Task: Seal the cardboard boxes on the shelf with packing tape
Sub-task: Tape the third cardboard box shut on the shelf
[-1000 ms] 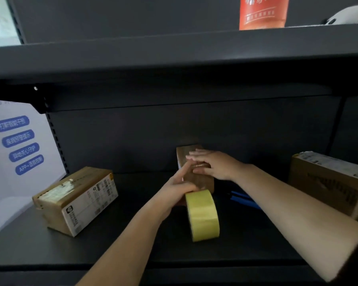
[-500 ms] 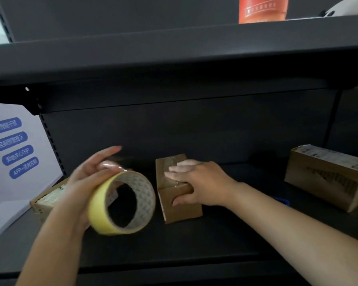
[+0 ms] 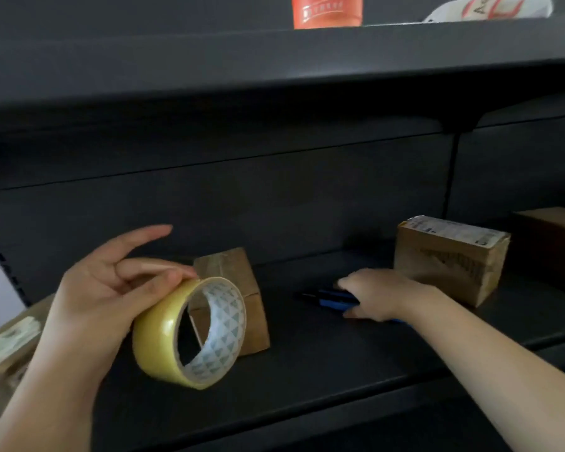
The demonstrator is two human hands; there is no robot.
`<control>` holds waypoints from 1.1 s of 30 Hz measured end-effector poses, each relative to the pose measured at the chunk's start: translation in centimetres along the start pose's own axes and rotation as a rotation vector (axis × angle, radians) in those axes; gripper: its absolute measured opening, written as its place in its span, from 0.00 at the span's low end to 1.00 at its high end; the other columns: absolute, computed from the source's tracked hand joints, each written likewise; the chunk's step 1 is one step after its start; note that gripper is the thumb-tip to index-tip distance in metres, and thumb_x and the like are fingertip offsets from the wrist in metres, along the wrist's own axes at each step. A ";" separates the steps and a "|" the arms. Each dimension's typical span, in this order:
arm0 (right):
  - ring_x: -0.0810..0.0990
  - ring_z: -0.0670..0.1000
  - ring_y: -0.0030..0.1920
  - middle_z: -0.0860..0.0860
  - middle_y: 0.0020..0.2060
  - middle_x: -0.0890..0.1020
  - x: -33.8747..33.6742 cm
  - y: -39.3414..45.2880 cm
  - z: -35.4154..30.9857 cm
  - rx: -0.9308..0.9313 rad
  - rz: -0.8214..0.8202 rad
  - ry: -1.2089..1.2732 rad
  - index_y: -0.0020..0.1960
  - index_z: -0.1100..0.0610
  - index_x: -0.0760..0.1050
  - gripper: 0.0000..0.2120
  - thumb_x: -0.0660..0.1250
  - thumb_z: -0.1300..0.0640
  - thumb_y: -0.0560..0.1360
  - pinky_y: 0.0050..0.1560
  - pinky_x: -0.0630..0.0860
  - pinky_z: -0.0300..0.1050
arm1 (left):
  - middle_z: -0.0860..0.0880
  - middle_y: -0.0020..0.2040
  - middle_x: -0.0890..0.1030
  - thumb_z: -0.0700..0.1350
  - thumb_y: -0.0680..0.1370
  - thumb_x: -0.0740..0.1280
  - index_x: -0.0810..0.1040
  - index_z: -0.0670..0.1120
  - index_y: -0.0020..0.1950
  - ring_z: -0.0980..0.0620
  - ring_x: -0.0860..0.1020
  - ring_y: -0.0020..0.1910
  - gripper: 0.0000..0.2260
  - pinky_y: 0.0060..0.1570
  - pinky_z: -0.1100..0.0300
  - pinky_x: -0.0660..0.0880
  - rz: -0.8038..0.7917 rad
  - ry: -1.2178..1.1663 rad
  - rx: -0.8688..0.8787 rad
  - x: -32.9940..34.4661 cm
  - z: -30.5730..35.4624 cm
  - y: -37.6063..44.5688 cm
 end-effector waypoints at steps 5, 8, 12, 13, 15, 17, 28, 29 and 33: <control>0.75 0.51 0.41 0.52 0.43 0.75 0.2 -0.2 0.4 -0.101 0.058 0.138 0.49 0.57 0.72 0.14 0.65 0.47 0.74 0.35 0.69 0.45 | 0.50 0.41 0.86 0.62 0.60 0.77 0.76 0.61 0.57 0.50 0.84 0.44 0.27 0.42 0.55 0.81 0.037 0.086 0.094 4.1 1.1 0.7; 0.73 0.46 0.36 0.46 0.37 0.73 -2.5 -2.3 1.6 -0.195 0.261 0.329 0.55 0.56 0.74 0.15 0.66 0.47 0.74 0.34 0.66 0.40 | 0.51 0.42 0.86 0.55 0.63 0.75 0.76 0.61 0.56 0.52 0.84 0.45 0.22 0.42 0.54 0.81 0.089 0.108 0.112 6.8 1.0 0.3; 0.74 0.37 0.31 0.42 0.34 0.75 -8.9 -8.4 7.7 -0.262 0.652 0.628 0.62 0.51 0.75 0.22 0.71 0.49 0.70 0.33 0.67 0.26 | 0.51 0.41 0.86 0.52 0.62 0.73 0.77 0.62 0.52 0.54 0.84 0.44 0.20 0.43 0.57 0.81 0.120 0.089 0.048 12.3 -0.2 0.0; 0.75 0.37 0.31 0.41 0.34 0.76 -10.2 -10.1 10.4 -0.246 0.748 0.684 0.61 0.49 0.76 0.20 0.71 0.49 0.69 0.34 0.68 0.26 | 0.52 0.41 0.86 0.51 0.62 0.73 0.77 0.63 0.52 0.54 0.84 0.45 0.20 0.45 0.54 0.79 0.105 0.107 0.029 14.0 -0.6 0.1; 0.78 0.40 0.34 0.44 0.38 0.79 -11.2 -12.3 16.5 -0.160 0.901 0.838 0.59 0.46 0.74 0.19 0.70 0.50 0.69 0.38 0.74 0.31 | 0.52 0.42 0.86 0.49 0.64 0.72 0.75 0.65 0.54 0.55 0.83 0.46 0.21 0.51 0.53 0.74 0.064 0.134 -0.010 17.2 -1.4 0.2; 0.81 0.51 0.39 0.52 0.44 0.81 -10.3 -12.6 22.4 -0.018 0.935 0.985 0.60 0.49 0.73 0.18 0.68 0.51 0.71 0.41 0.79 0.47 | 0.51 0.42 0.86 0.47 0.65 0.71 0.74 0.68 0.57 0.55 0.83 0.47 0.24 0.53 0.54 0.73 0.039 0.118 -0.043 19.9 -2.2 0.3; 0.77 0.49 0.41 0.50 0.42 0.79 2.0 -4.9 28.8 0.344 0.261 0.250 0.52 0.54 0.75 0.12 0.64 0.49 0.73 0.36 0.75 0.43 | 0.47 0.35 0.84 0.35 0.67 0.66 0.73 0.55 0.63 0.52 0.84 0.40 0.27 0.40 0.56 0.79 0.037 -0.356 -0.352 26.4 -7.3 0.1; 0.78 0.50 0.42 0.49 0.43 0.78 2.3 -4.8 28.7 0.363 0.239 0.133 0.54 0.53 0.75 0.14 0.63 0.47 0.73 0.35 0.74 0.42 | 0.46 0.34 0.84 0.35 0.67 0.66 0.73 0.56 0.63 0.52 0.84 0.39 0.27 0.41 0.54 0.77 0.040 -0.377 -0.368 26.8 -7.7 0.0; 0.76 0.54 0.56 0.53 0.61 0.75 0.8 -4.9 28.1 0.326 0.418 0.057 0.69 0.52 0.65 0.21 0.58 0.49 0.77 0.46 0.75 0.45 | 0.45 0.35 0.83 0.34 0.67 0.68 0.73 0.58 0.61 0.50 0.84 0.41 0.27 0.37 0.57 0.80 0.036 -0.390 -0.378 27.6 -8.6 0.8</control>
Point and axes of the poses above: each hand's wrist, its own y-axis towards the middle knuckle, its own x-axis out of the palm, z = x × y, the point moved 7 cm from there along y, towards the middle knuckle
